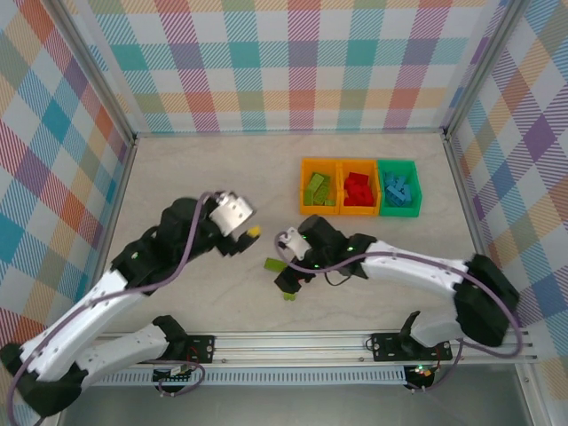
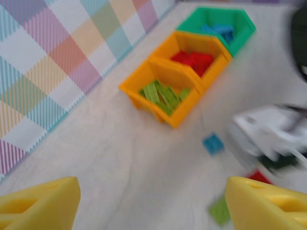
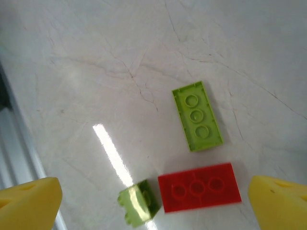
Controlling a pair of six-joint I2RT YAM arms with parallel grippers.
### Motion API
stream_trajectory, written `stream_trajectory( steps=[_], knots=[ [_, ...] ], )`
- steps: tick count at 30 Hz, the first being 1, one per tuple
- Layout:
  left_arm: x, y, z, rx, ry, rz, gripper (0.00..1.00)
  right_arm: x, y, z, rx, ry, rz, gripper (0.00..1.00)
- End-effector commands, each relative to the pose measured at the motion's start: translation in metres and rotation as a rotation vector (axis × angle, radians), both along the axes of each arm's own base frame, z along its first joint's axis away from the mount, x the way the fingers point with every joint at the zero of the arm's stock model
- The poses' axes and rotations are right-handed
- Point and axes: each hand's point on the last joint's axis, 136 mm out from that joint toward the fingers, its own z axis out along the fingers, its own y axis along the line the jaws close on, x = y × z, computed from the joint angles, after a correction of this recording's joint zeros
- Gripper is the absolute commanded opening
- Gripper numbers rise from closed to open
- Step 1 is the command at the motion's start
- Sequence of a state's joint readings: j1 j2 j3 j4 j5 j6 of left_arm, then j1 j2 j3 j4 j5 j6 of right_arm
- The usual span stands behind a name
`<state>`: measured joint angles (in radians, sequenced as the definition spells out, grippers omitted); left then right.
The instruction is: Sort the legos into containers by color
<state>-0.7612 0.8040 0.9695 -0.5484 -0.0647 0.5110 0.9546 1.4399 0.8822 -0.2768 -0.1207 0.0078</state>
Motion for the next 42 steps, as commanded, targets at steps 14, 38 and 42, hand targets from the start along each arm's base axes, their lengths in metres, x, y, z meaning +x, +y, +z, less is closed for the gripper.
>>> stream_trajectory(
  steps=[14, 38, 42],
  knots=[
    [-0.092, 0.036, -0.121, 0.305, -0.024, -0.407, 1.0, 0.039, 0.036, -0.091, -0.304, -0.031, 0.121, 0.63],
    [-0.053, 0.026, -0.102, 0.191, -0.089, -0.24, 1.0, 0.193, -0.057, 0.075, 0.125, -0.398, -0.517, 0.24],
    [-0.04, 0.028, -0.095, 0.14, -0.054, -0.152, 1.0, 0.244, -0.082, 0.064, 0.096, -0.388, -0.616, 0.28]
  ],
)
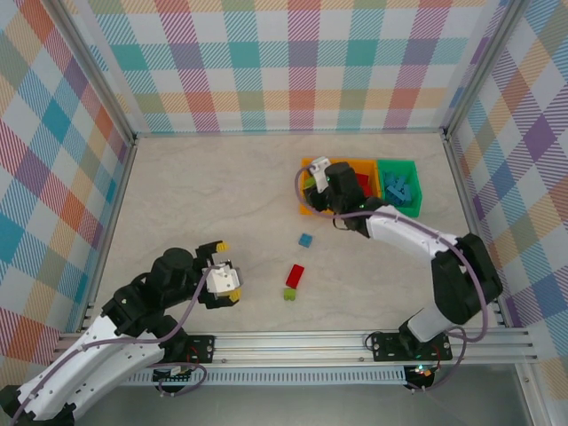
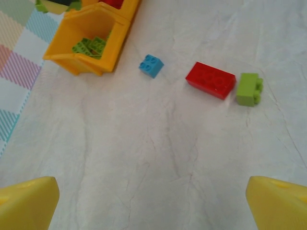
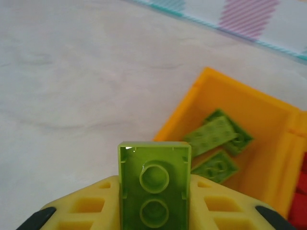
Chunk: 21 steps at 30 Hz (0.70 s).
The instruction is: Sort the legos into containers by color
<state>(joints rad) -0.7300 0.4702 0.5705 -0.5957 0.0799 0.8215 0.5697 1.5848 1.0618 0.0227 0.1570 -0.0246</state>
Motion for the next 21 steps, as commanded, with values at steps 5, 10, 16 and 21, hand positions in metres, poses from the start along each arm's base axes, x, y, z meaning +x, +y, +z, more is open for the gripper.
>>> stream_trajectory(
  steps=[5, 10, 16, 21],
  knots=[
    [0.032, 0.006, 0.024, -0.134, 0.059, 0.245, 1.0, 0.062, -0.004, -0.017, 0.054, 0.048, -0.096, 0.47],
    [0.048, 0.017, 0.038, -0.189, 0.123, 0.425, 1.0, 0.058, -0.004, 0.002, 0.107, 0.027, -0.099, 0.59],
    [0.046, 0.003, 0.037, -0.202, 0.334, 0.488, 1.0, -0.001, -0.004, 0.032, 0.262, 0.113, 0.007, 0.74],
    [0.065, -0.029, 0.042, -0.385, 0.506, 0.583, 0.99, -0.064, -0.024, 0.032, 0.35, 0.219, 0.001, 0.77]
  ],
)
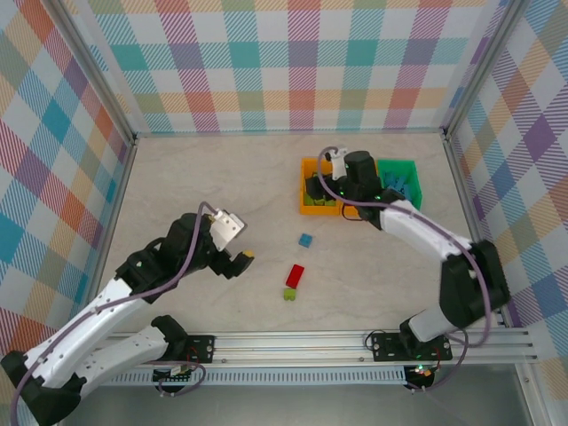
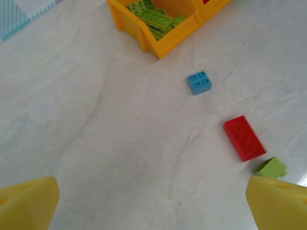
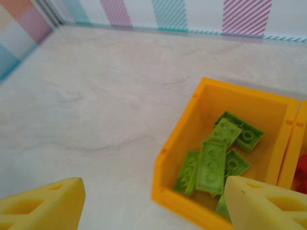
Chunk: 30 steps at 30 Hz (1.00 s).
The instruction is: Sort the legos into containers by color
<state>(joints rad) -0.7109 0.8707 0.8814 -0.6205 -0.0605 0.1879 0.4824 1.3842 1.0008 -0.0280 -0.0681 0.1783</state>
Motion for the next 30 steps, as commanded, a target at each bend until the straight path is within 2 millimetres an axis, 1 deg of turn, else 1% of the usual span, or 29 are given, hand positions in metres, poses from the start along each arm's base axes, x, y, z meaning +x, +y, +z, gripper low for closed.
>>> stream_trajectory(
  steps=[1, 2, 4, 6, 8, 10, 13, 14, 16, 18, 21, 24, 27, 30],
  knots=[
    [0.009, -0.022, 0.001, -0.179, 0.144, 0.116, 0.98, -0.046, -0.014, -0.021, 0.06, 0.161, -0.004, 0.78],
    [0.013, -0.029, -0.003, -0.188, 0.173, 0.123, 0.98, -0.056, -0.022, -0.026, 0.057, 0.189, -0.024, 0.79],
    [0.02, -0.044, -0.018, -0.179, 0.232, 0.153, 0.98, -0.077, -0.035, -0.031, 0.086, 0.233, -0.055, 0.82],
    [0.023, -0.062, -0.039, -0.151, 0.282, 0.17, 0.98, -0.095, -0.046, -0.034, 0.097, 0.27, -0.065, 0.86],
    [0.018, -0.084, -0.057, -0.121, 0.328, 0.157, 0.96, -0.109, -0.057, -0.038, 0.073, 0.305, -0.084, 0.9],
    [0.009, -0.107, -0.08, -0.085, 0.399, 0.15, 0.96, -0.121, -0.068, -0.042, 0.047, 0.339, -0.097, 0.92],
    [-0.009, -0.127, -0.113, -0.006, 0.499, 0.16, 0.94, -0.133, -0.077, -0.046, 0.048, 0.353, -0.103, 0.98],
    [-0.014, -0.13, -0.123, 0.026, 0.512, 0.168, 0.93, -0.136, -0.078, -0.046, 0.055, 0.351, -0.104, 1.0],
    [-0.019, -0.132, -0.14, 0.084, 0.521, 0.192, 0.91, -0.139, -0.08, -0.045, 0.074, 0.338, -0.106, 1.0],
    [-0.02, -0.135, -0.151, 0.111, 0.531, 0.202, 0.88, -0.141, -0.081, -0.045, 0.085, 0.331, -0.11, 1.0],
    [-0.022, -0.145, -0.163, 0.103, 0.556, 0.186, 0.85, -0.14, -0.081, -0.045, 0.09, 0.326, -0.11, 1.0],
    [-0.027, -0.152, -0.178, 0.134, 0.584, 0.155, 0.78, -0.139, -0.081, -0.045, 0.094, 0.32, -0.11, 1.0],
    [-0.026, -0.151, -0.192, 0.183, 0.574, 0.157, 0.66, -0.14, -0.081, -0.044, 0.099, 0.309, -0.106, 1.0],
    [-0.022, -0.153, -0.193, 0.176, 0.557, 0.162, 0.51, -0.141, -0.081, -0.042, 0.103, 0.299, -0.105, 1.0]
  ],
)
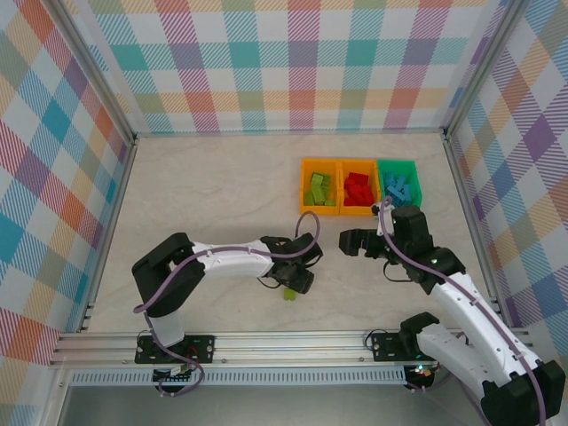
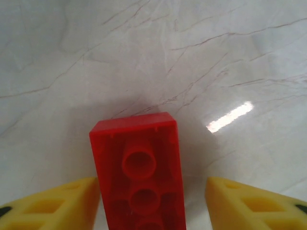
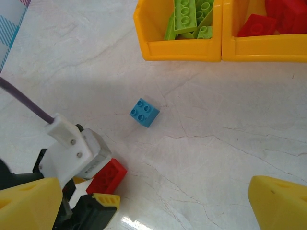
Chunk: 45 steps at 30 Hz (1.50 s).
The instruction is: Sort the legos into containers by color
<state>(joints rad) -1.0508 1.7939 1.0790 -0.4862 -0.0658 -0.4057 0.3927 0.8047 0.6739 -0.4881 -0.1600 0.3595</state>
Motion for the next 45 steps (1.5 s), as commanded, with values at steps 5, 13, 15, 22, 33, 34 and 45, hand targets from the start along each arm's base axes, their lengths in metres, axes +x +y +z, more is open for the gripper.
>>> stream_trajectory(
  steps=[5, 13, 15, 22, 33, 34, 45],
  knots=[
    [0.008, -0.02, 0.017, -0.059, -0.048, -0.019, 0.35, -0.008, 0.0, 0.002, 0.026, -0.008, 0.012, 1.0],
    [0.039, -0.052, 0.104, -0.248, -0.25, -0.081, 0.3, -0.022, 0.011, 0.028, 0.149, -0.006, 0.044, 1.0],
    [0.058, -0.068, 0.122, -0.281, -0.309, -0.102, 0.29, -0.024, 0.011, 0.039, 0.18, -0.023, 0.035, 1.0],
    [0.14, -0.139, 0.17, -0.413, -0.453, -0.113, 0.29, -0.023, -0.03, 0.048, 0.13, -0.111, -0.188, 1.0],
    [0.265, -0.179, 0.145, -0.447, -0.499, 0.014, 0.3, -0.035, -0.049, 0.049, 0.078, -0.135, -0.241, 1.0],
    [0.271, -0.183, 0.146, -0.462, -0.498, 0.01, 0.31, -0.035, -0.049, 0.05, 0.074, -0.133, -0.24, 1.0],
    [0.276, -0.184, 0.223, -0.569, -0.578, 0.006, 0.66, -0.033, -0.048, 0.046, 0.045, -0.107, -0.232, 1.0]
  ],
)
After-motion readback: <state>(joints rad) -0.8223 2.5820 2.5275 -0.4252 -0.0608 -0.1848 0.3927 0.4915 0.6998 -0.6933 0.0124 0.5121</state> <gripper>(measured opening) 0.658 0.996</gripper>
